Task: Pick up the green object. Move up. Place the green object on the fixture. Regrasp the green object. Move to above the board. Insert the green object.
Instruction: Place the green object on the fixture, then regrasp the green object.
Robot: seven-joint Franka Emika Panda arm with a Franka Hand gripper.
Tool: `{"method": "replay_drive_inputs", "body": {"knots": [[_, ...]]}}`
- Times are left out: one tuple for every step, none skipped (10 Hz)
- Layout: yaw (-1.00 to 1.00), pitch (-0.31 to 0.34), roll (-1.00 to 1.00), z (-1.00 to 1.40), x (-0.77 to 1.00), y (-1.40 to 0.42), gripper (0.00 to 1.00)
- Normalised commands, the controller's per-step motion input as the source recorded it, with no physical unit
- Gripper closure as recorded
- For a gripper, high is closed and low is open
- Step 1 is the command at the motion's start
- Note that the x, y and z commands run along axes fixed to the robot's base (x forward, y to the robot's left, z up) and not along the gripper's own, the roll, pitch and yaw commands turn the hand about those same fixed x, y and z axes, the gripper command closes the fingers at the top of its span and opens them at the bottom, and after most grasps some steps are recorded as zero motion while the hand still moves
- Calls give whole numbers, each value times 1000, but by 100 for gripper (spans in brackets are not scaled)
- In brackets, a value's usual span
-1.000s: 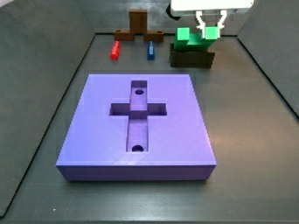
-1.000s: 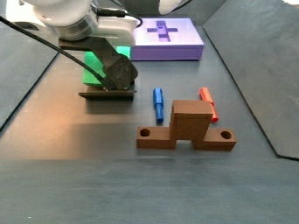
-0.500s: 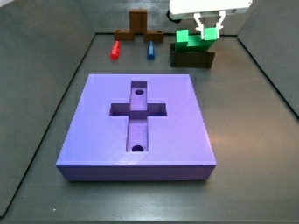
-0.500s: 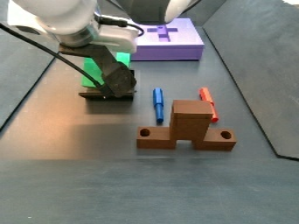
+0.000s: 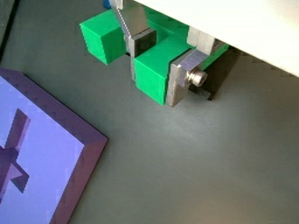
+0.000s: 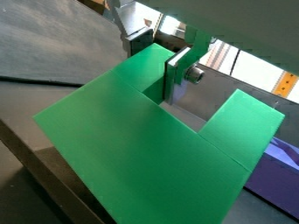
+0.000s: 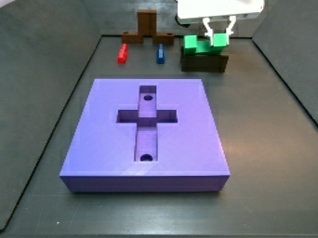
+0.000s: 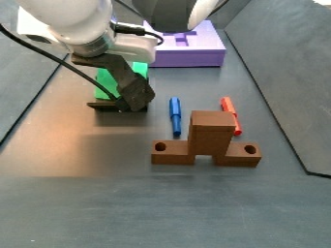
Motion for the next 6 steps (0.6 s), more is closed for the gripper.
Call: {"method": "replay_drive_inputs", "body": {"knots": [[0,0,0,0,0,0,0],[54,0,91,120,191,0,0],[97,57,100,266,437,69,0],[97,74,166,306,417,71,0],[63,83,320,326,306,20,0],[43,97,423,326,191,0,0]]}}
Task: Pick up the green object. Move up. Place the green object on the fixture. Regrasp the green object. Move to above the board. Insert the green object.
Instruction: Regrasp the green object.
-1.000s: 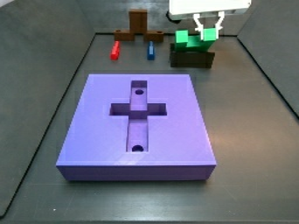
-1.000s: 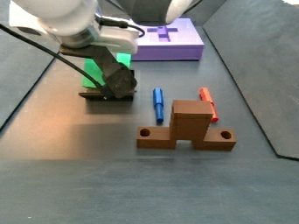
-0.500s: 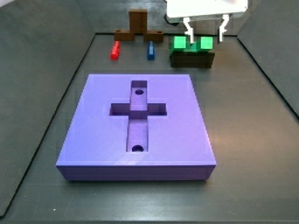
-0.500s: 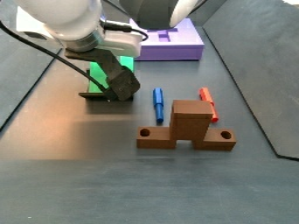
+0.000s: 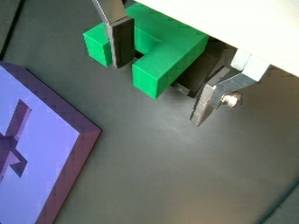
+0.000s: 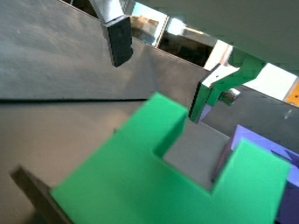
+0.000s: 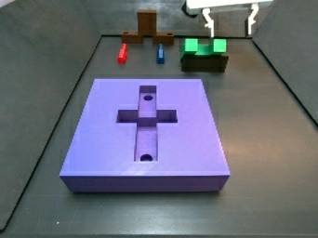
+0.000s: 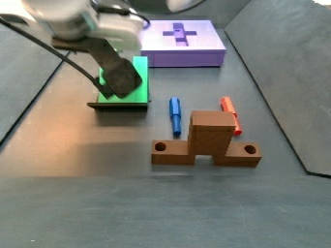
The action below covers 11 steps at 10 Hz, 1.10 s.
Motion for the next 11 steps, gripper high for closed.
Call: {"method": "replay_drive_inputs", "body": {"knots": [[26,46,574,386,17,0,0],[69,66,734,449,0,0,0],[231,177,1000,440,23,-63,0],[251,166,1000,397,66,-63,0],[254,114,1000,317,97,-63,0],[254,80,1000,271,117,-69,0],[249,46,1000,271,66,-74,0],[243,6,1000,263,26,-60,0],[226,0,1000,240,0,-57,0],[186,6,1000,234,0,-89,0],[177,26,1000,231,0,-100,0]]}}
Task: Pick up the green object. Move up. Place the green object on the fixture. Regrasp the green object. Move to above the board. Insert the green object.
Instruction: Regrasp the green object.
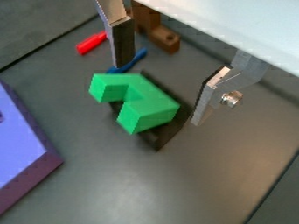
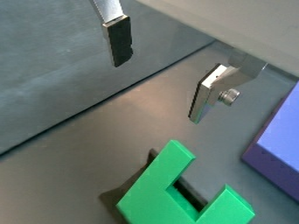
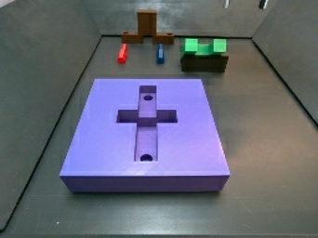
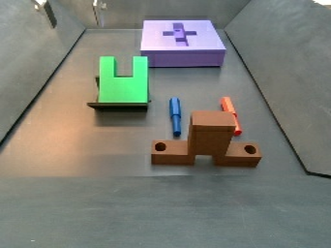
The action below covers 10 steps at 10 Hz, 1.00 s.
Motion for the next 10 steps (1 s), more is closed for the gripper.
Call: {"method": "replay_drive_inputs", "body": {"knots": [[180,77,1000,223,0,-97,0],[186,123,1000,183,0,-69,0],[246,194,1000,129,0,-40,0],[263,214,1000,60,0,-51,0],[237,177,1000,0,-11,-94,0],[223,160,1000,0,0,-203,0],[203,186,1000,-229,0,-443,0],[114,294,980,-231,103,-420,0],[6,249,969,-263,34,-183,0],[0,160,1000,-203,0,-63,0]]}}
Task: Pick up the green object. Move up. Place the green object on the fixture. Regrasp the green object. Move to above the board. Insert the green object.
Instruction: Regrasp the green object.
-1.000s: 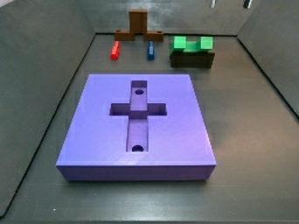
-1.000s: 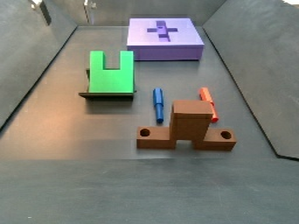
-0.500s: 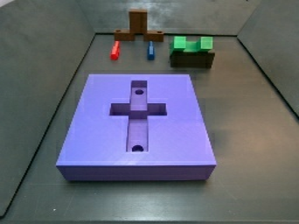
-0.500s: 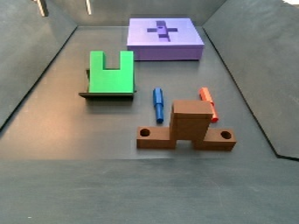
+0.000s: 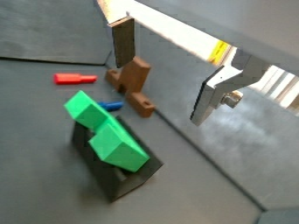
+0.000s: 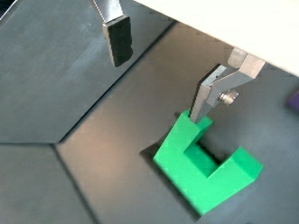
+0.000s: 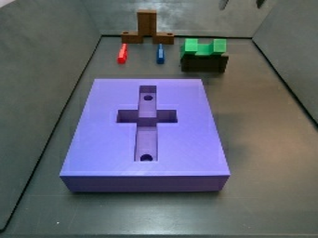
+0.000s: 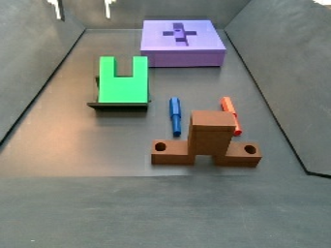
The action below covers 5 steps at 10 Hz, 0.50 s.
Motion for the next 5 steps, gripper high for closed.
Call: {"method": "replay_drive_inputs", "body": {"knots": [[0,154,1000,-189,0,-3,0],[0,234,840,-183,17,-37,0],[0,251,0,-277,-3,-23,0],[0,0,0,0,0,-31,0],[3,0,20,0,0,0,0]]}}
